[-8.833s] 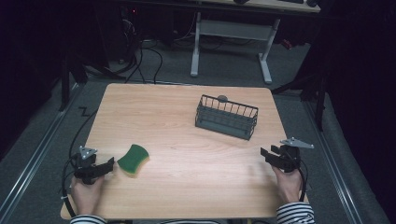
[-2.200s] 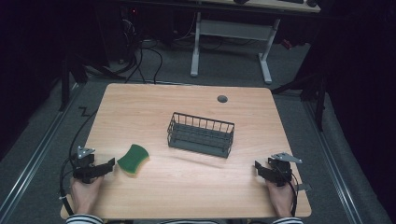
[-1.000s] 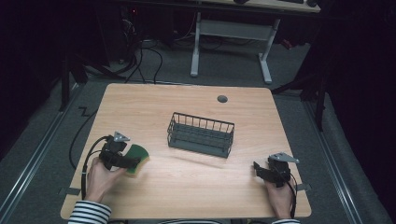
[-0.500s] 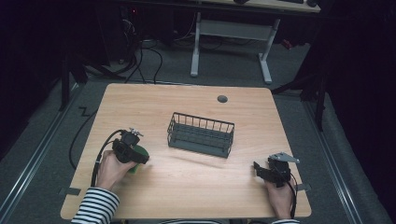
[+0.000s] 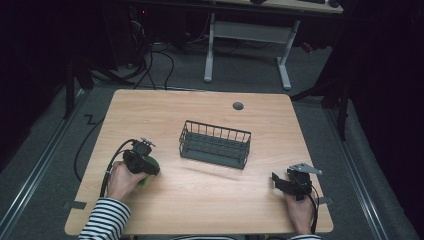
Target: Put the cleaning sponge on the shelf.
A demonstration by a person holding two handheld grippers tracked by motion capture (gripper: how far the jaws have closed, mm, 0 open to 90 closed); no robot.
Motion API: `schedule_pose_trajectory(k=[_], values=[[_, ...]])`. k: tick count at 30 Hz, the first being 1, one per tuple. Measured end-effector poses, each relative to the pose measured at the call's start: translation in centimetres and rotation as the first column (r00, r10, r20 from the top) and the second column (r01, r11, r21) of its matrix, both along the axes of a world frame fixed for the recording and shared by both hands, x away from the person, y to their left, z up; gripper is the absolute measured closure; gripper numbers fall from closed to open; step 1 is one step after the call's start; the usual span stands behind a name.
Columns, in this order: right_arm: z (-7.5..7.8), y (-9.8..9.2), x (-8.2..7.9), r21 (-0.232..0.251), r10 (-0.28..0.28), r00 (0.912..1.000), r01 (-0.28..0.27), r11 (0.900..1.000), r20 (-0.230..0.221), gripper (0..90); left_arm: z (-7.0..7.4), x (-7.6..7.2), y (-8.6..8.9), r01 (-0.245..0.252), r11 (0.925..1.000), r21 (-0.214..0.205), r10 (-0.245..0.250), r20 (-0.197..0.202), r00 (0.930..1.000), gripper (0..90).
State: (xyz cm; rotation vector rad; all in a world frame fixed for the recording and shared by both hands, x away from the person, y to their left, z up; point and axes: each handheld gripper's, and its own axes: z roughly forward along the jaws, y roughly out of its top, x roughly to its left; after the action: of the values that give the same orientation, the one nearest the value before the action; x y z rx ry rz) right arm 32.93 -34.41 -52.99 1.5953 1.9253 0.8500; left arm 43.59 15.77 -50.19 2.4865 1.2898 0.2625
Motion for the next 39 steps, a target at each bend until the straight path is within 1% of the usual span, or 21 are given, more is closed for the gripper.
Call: schedule_pose_trajectory(k=[3, 7, 9, 12, 16, 19, 21, 25, 27, 32, 33, 34, 39], values=[[0.0, 0.0, 0.0, -0.003, 0.002, 1.0, -0.002, 1.0, 0.0, 33.8, 0.0, -0.1, -0.1, 0.005, 0.9999, 0.01, -0.005, 0.011, 0.9999, 16.4], [0.0, -0.2, 0.0, 0.013, -0.001, 1.0, 0.001, 0.9999, 0.0, 33.8, 0.0, -0.1, -0.1, 0.013, 0.9996, 0.023, -0.014, 0.007, 0.9999, 18.2], [0.0, -0.2, 0.0, 0.017, -0.004, 1.0, 0.004, 0.9998, -0.001, 33.8, 0.0, -0.1, -0.1, 0.018, 0.9996, 0.021, -0.019, 0.003, 0.9998, 18.9], [0.0, -0.2, 0.0, 0.015, -0.005, 1.0, 0.005, 0.9999, -0.002, 33.6, 0.0, 0.0, 0.0, 0.012, 0.9999, 0.007, -0.012, -0.006, 0.9999, 20.2], [0.0, -0.2, 0.0, 0.018, -0.004, 1.0, 0.004, 0.9998, -0.001, 33.6, 0.1, -0.1, 0.0, 0.017, 0.9998, 0.008, -0.017, -0.008, 0.9998, 21.1], [0.0, -0.2, 0.0, 0.017, -0.004, 1.0, 0.004, 0.9998, -0.001, 33.5, 0.2, -0.1, 0.1, 0.013, 0.9999, 0.003, -0.013, -0.004, 0.9999, 21.5], [0.0, -0.2, 0.0, 0.016, -0.005, 1.0, 0.005, 0.9999, -0.002, 33.5, 0.4, -0.2, 0.2, 0.01, 0.9999, -0.008, -0.01, 0.0, 1.0, 21.7], [0.0, -0.1, 0.0, 0.006, 0.001, 1.0, -0.001, 1.0, 0.002, 33.3, 0.8, -0.3, 0.4, 0.005, 0.9996, -0.028, -0.005, -0.004, 1.0, 22.3], [0.0, -0.1, 0.0, 0.001, 0.003, 1.0, -0.003, 1.0, 0.002, 33.3, 1.1, -0.3, 0.3, 0.008, 0.9996, -0.026, -0.008, -0.004, 1.0, 22.5], [0.0, -0.1, 0.0, 0.007, 0.001, 1.0, -0.001, 1.0, 0.002, 33.2, 2.3, -0.5, -0.5, 0.041, 0.9987, -0.03, -0.04, 0.02, 0.999, 22.6], [0.0, -0.1, 0.0, 0.008, 0.001, 1.0, -0.001, 1.0, 0.002, 33.2, 2.5, -0.5, -0.7, 0.044, 0.9983, -0.037, -0.043, 0.018, 0.9989, 22.7], [0.0, -0.1, 0.0, 0.01, -0.001, 1.0, 0.001, 0.9999, 0.001, 33.2, 2.8, -0.5, -0.8, 0.052, 0.9981, -0.033, -0.052, 0.022, 0.9984, 22.7], [0.0, -0.2, 0.0, 0.013, 0.0, 1.0, 0.0, 0.9999, 0.0, 33.0, 3.8, -0.7, -1.3, 0.068, 0.9965, -0.049, -0.066, 0.037, 0.9971, 22.7]])
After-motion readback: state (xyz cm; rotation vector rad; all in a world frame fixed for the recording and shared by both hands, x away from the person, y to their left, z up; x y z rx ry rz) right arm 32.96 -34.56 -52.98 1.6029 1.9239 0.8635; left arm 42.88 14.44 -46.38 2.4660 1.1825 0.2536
